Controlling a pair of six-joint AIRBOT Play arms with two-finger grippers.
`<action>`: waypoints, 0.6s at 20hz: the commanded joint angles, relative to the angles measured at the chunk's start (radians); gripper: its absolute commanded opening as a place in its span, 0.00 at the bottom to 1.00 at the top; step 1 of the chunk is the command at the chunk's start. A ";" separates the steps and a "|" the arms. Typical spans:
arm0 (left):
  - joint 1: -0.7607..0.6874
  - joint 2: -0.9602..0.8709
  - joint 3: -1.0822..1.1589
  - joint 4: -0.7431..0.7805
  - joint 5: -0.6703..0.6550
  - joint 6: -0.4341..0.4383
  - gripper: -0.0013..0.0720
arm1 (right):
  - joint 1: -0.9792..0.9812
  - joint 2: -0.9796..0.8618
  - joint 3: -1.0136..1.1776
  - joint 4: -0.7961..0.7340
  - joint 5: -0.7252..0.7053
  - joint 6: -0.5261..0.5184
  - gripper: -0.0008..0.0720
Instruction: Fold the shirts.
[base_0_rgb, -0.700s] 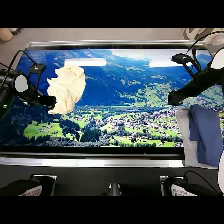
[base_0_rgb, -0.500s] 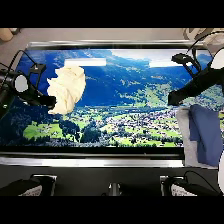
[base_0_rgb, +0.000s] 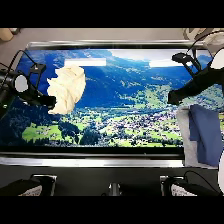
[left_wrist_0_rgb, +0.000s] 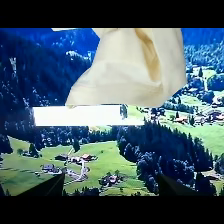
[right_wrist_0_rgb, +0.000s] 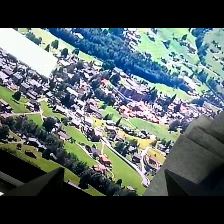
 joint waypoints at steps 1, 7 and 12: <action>0.000 0.000 0.000 0.000 0.000 0.000 0.93 | 0.001 -0.001 0.000 0.000 -0.055 0.000 0.95; -0.003 -0.002 -0.001 0.000 0.037 -0.048 0.93 | 0.001 -0.001 0.000 0.002 -0.057 0.001 0.94; -0.003 -0.023 -0.001 0.000 0.219 -0.116 0.93 | 0.001 -0.001 0.000 0.001 -0.152 0.001 0.95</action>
